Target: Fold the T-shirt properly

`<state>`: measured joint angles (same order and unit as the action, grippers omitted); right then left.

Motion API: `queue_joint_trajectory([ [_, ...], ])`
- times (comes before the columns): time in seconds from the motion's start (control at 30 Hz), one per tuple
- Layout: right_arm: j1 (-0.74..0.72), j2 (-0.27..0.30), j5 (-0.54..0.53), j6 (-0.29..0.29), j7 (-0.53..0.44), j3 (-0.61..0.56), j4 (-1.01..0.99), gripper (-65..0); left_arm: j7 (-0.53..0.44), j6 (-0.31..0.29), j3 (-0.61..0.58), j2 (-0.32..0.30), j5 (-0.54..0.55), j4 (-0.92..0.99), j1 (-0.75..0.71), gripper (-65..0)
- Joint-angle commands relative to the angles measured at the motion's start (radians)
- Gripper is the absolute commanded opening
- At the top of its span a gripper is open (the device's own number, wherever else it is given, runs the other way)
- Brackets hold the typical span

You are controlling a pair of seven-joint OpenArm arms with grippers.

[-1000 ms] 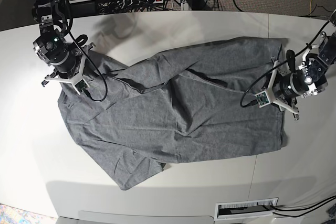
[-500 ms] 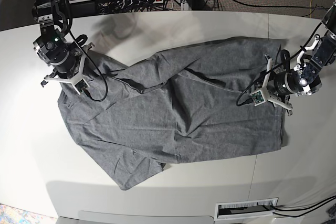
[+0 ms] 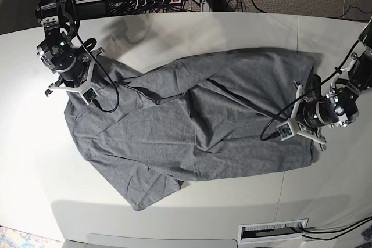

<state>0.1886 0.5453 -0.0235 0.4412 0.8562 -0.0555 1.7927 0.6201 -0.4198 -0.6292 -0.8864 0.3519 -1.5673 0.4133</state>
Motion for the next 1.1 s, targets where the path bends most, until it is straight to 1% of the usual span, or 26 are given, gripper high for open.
queue_joint_trajectory([
  [0.0, -0.012, 0.017, 0.009, -0.009, -0.018, 0.009, 0.014, -65.0, 0.005, 0.045, 0.011, -0.032, -0.037, -0.008, 0.024, -65.0],
  [0.03, -0.012, 0.017, 0.010, -0.009, -0.016, 0.009, 0.014, -65.0, 0.017, 0.072, 0.011, -0.039, -0.067, -0.008, 0.024, -65.0],
  [0.1, -0.012, 0.017, 0.017, -0.009, -0.018, 0.009, 0.014, -65.0, 0.029, 0.095, 0.011, -0.060, -0.092, -0.008, 0.024, -65.0],
  [0.2, -0.012, 0.017, 0.016, -0.009, -0.019, 0.009, 0.014, -65.0, 0.030, 0.097, 0.011, -0.098, -0.089, -0.008, 0.021, -65.0],
  [0.3, -0.012, 0.017, 0.016, -0.009, -0.022, 0.009, 0.014, -65.0, 0.031, 0.098, 0.011, -0.122, -0.068, -0.008, 0.016, -65.0],
  [0.47, -0.017, 0.017, 0.016, -0.009, -0.023, 0.009, 0.014, -65.0, 0.024, 0.096, 0.011, -0.122, -0.005, -0.008, 0.007, -65.0],
  [0.57, -0.020, 0.017, 0.016, -0.009, -0.023, 0.009, 0.014, -65.0, 0.015, 0.093, 0.011, -0.122, -0.006, -0.008, -0.011, -65.0],
  [0.6, -0.020, 0.017, 0.016, -0.010, -0.023, 0.009, 0.014, -65.0, 0.016, 0.094, 0.011, -0.122, -0.007, -0.008, -0.015, -62.8],
  [0.67, -0.020, 0.017, 0.016, -0.010, -0.026, 0.009, 0.014, -65.0, 0.020, 0.094, 0.011, -0.122, -0.007, -0.008, -0.021, -48.9],
  [0.7, -0.020, 0.017, 0.016, -0.010, -0.027, 0.009, 0.014, -65.0, 0.024, 0.094, 0.011, -0.122, -0.007, -0.008, -0.023, -45.1],
  [0.73, -0.020, 0.017, 0.016, -0.010, -0.027, 0.009, 0.014, -65.0, 0.029, 0.093, 0.011, -0.122, -0.006, -0.008, -0.023, -44.7],
  [0.8, -0.020, 0.017, 0.016, -0.010, -0.030, 0.009, 0.014, -65.0, 0.037, 0.079, 0.011, -0.122, 0.023, -0.008, -0.024, -44.8],
  [0.9, -0.021, 0.017, 0.016, -0.010, -0.038, 0.009, 0.014, -65.0, 0.035, 0.077, 0.011, -0.122, 0.056, -0.017, -0.034, -44.8],
  [0.97, -0.023, 0.017, 0.016, -0.010, -0.044, 0.009, 0.014, -65.0, 0.042, 0.059, 0.011, -0.122, 0.076, -0.035, -0.050, -45.4],
  [1.0, -0.025, 0.017, 0.016, -0.010, -0.046, 0.009, 0.014, -65.0, 0.049, 0.044, 0.011, -0.122, 0.095, -0.045, -0.061, -47.4],
  [1.07, -0.032, 0.017, 0.016, -0.010, -0.048, 0.009, 0.014, -65.0, 0.051, 0.019, 0.011, -0.119, 0.114, -0.068, -0.088, -54.9],
])
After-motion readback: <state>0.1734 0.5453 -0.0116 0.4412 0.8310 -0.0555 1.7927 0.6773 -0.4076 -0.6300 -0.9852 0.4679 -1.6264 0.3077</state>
